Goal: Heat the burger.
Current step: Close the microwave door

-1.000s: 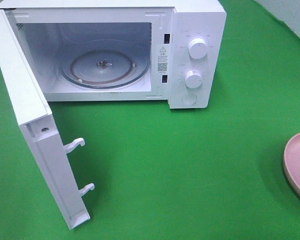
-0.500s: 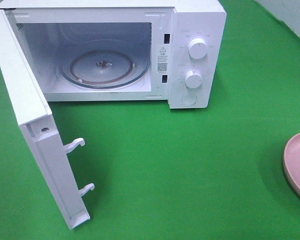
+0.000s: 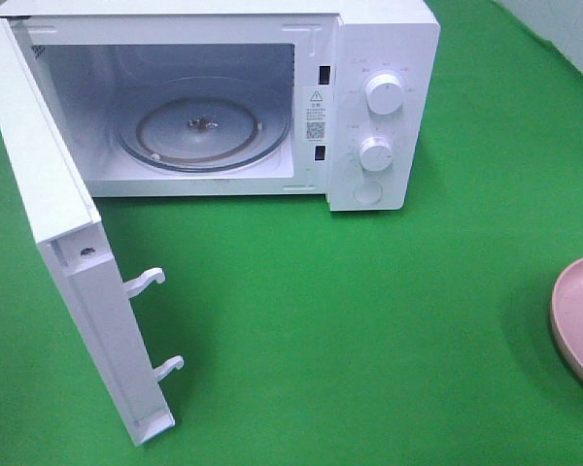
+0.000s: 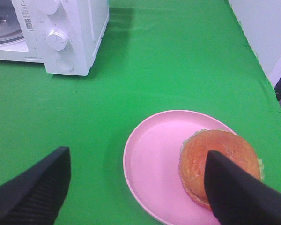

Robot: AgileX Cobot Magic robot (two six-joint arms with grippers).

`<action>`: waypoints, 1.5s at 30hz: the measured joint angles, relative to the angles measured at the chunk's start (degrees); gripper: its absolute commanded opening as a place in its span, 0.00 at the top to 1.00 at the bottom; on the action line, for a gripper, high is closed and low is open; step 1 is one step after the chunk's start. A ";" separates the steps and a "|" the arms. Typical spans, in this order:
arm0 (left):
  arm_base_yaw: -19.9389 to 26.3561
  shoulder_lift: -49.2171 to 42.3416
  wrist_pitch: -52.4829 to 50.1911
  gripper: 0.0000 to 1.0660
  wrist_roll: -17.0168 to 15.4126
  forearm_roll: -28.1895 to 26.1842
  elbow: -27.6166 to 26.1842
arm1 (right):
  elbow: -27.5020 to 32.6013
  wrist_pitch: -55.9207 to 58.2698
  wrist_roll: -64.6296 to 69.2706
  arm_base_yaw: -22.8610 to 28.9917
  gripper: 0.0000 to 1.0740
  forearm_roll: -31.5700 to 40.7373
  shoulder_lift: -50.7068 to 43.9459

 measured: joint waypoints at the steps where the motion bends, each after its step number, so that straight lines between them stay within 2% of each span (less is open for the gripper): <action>1: 0.00 0.00 -2.01 0.78 0.00 0.34 0.00 | 0.00 0.00 0.00 0.00 0.29 0.00 0.00; 2: 0.00 0.00 -2.01 0.78 0.00 0.34 0.00 | 0.00 0.00 0.00 0.00 0.29 0.00 0.00; 3: 0.00 0.06 -5.27 0.89 0.00 0.86 0.69 | 0.00 0.00 0.00 0.00 0.29 0.00 0.00; 4: 0.00 0.06 -5.27 0.89 0.00 0.86 0.69 | 0.00 0.00 0.00 0.00 0.29 0.00 0.00; 6: 0.00 1.66 -9.45 1.00 0.00 1.03 1.83 | 0.00 0.00 0.00 0.00 0.29 0.00 0.00; 12: 0.00 7.10 -16.39 1.00 0.00 1.03 3.38 | 0.00 0.00 0.00 0.00 0.29 0.00 0.00; 15: 0.00 12.55 -24.81 1.00 0.00 1.03 5.16 | 0.00 0.00 0.00 0.00 0.29 0.00 0.00; 16: 0.00 12.55 -24.81 1.00 0.00 1.03 5.16 | 0.00 0.00 0.00 0.00 0.29 0.00 0.00; 17: 0.00 15.07 -29.97 1.00 0.00 1.03 6.59 | 0.00 0.00 0.00 0.00 0.29 0.00 0.00; 18: 0.00 15.07 -29.97 1.00 0.00 1.03 6.59 | 0.00 0.00 0.00 0.00 0.29 0.00 0.00; 22: 0.00 23.03 -43.60 1.00 0.00 1.03 11.57 | 0.00 0.00 0.00 0.00 0.29 0.00 0.00; 23: 0.00 23.03 -43.60 1.00 0.00 1.03 11.57 | 0.00 0.00 0.00 0.00 0.29 0.00 0.00; 26: 0.00 28.13 -52.14 1.00 0.00 1.03 15.13 | 0.00 0.00 0.00 0.00 0.29 0.00 0.00; 29: 0.00 29.56 -54.32 1.00 0.00 1.03 16.10 | 0.00 0.00 0.00 0.00 0.29 0.00 0.00; 31: 0.00 35.01 -61.42 1.00 0.00 1.03 19.77 | 0.00 0.00 0.00 0.00 0.29 0.00 0.00; 34: 0.00 37.30 -63.60 1.00 0.00 1.03 20.91 | 0.00 0.00 0.00 0.00 0.29 0.00 0.00; 37: 0.00 43.32 -68.12 1.00 0.00 1.49 21.89 | 0.00 0.00 0.00 0.00 0.29 0.00 0.00; 40: 0.00 44.52 -69.04 1.00 0.00 2.06 21.94 | 0.00 0.00 0.00 0.00 0.29 0.00 0.00; 42: 0.00 49.96 -72.65 1.00 -1.72 5.56 21.94 | 0.00 0.00 0.00 0.00 0.29 0.00 0.00; 43: 0.00 49.96 -72.65 1.00 -1.72 5.56 21.94 | 0.00 0.00 0.00 0.00 0.29 0.00 0.00; 44: 0.00 52.94 -74.77 1.00 -4.30 8.54 22.00 | 0.00 0.00 0.00 0.00 0.29 0.00 0.00; 45: 0.00 52.94 -74.77 1.00 -4.30 8.54 22.00 | 0.00 0.00 0.00 0.00 0.29 0.00 0.00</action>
